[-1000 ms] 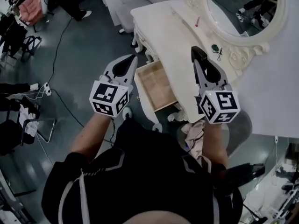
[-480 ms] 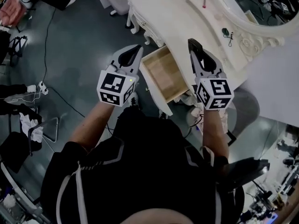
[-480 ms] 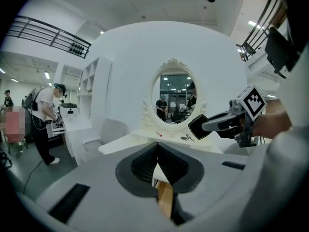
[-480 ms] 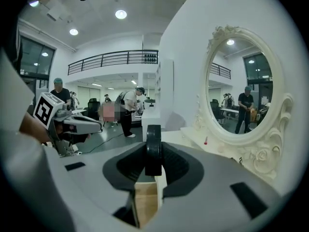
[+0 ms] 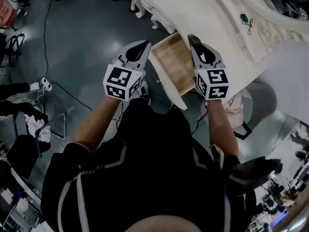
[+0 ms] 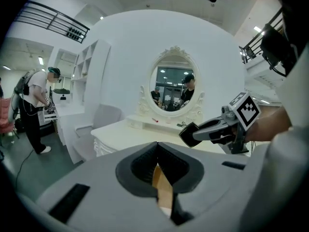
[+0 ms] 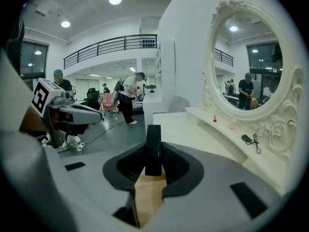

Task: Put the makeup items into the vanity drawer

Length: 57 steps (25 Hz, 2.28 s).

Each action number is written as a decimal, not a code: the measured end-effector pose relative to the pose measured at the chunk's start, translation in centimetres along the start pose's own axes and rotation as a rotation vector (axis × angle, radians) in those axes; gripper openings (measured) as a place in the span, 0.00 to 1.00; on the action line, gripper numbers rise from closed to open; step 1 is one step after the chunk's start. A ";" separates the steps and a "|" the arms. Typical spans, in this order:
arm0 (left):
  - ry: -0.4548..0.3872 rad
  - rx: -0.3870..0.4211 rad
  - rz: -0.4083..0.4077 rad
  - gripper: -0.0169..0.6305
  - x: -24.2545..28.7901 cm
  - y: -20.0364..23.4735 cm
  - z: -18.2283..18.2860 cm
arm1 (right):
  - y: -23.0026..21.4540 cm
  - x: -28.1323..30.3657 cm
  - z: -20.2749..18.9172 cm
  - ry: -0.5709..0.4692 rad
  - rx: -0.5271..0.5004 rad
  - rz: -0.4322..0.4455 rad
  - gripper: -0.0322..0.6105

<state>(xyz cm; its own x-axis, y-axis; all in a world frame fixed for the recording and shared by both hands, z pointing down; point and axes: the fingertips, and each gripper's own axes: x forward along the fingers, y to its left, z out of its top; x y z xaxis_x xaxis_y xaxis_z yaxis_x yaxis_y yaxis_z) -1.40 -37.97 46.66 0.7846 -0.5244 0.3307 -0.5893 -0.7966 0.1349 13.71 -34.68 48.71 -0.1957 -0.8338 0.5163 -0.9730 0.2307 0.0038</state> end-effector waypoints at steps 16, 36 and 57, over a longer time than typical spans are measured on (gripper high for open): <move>0.149 -0.027 -0.006 0.03 2.6 0.1 -9.4 | 4.4 9.1 -15.4 0.273 -0.011 0.100 0.21; 0.253 -0.051 -0.064 0.03 4.9 -0.8 -14.7 | 5.0 14.4 -25.8 0.500 -0.006 0.110 0.21; 0.252 -0.087 -0.085 0.03 5.9 -0.5 -15.4 | 5.7 15.6 -26.5 0.554 -0.024 0.138 0.26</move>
<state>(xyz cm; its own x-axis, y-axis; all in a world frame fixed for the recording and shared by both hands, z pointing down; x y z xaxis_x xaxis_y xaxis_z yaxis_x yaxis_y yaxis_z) 0.52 -36.04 62.93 0.7655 -0.3567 0.5356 -0.5465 -0.7998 0.2484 8.38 -33.12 79.47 -0.2214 -0.4091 0.8852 -0.9387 0.3355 -0.0796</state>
